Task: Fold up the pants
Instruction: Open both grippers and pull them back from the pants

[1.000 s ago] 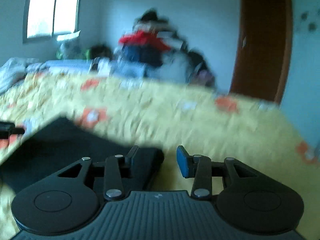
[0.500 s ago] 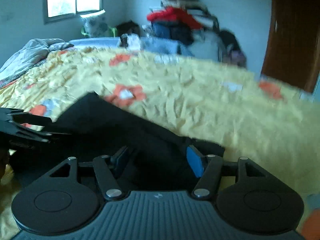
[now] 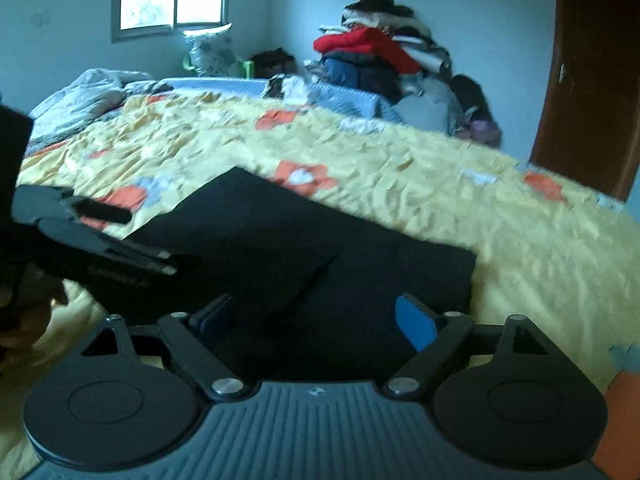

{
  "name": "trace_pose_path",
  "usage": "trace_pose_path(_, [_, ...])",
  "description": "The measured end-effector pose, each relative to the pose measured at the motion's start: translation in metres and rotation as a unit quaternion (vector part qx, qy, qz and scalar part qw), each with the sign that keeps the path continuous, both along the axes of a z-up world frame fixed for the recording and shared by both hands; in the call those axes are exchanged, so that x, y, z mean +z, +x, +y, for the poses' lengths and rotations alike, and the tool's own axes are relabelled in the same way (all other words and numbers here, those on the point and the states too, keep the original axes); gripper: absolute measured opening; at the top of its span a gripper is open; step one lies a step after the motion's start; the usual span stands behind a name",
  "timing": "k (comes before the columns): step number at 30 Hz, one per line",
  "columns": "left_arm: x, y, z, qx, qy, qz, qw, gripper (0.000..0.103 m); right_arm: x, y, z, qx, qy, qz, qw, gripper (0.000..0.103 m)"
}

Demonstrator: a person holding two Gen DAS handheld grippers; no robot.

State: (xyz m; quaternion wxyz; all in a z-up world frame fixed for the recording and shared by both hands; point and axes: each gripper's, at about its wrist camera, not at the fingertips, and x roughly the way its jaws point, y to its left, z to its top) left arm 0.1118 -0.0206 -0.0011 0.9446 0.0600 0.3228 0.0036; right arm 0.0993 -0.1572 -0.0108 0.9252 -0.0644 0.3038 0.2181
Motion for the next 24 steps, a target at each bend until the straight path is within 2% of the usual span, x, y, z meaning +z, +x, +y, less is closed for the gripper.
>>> trace_pose_path(3, [-0.002,-0.007,-0.003,0.001,0.009,-0.015,0.9998,0.103,-0.010,-0.001,-0.005,-0.015,0.019,0.008,1.000,0.093])
trace_pose_path(6, [-0.001,-0.010,-0.003,0.001,0.018,-0.019,0.9997,0.103,0.001,-0.006,-0.009,-0.045,0.044,0.012,0.998,0.095])
trace_pose_path(7, [0.001,-0.011,-0.002,0.004,0.016,-0.017,0.9997,0.103,0.005,-0.008,-0.011,-0.055,0.055,0.014,0.997,0.102])
trace_pose_path(10, [0.005,-0.018,0.002,0.012,0.003,-0.014,0.9998,0.103,0.011,-0.017,-0.014,-0.077,0.085,0.025,0.993,0.103])
trace_pose_path(17, [0.010,-0.042,0.006,0.020,-0.011,-0.014,0.9996,0.103,0.016,-0.040,-0.001,-0.123,0.060,0.041,0.990,0.103])
trace_pose_path(24, [0.012,-0.069,0.009,0.021,-0.027,-0.004,0.9994,0.103,0.012,-0.065,0.003,-0.125,0.083,0.040,0.988,0.103])
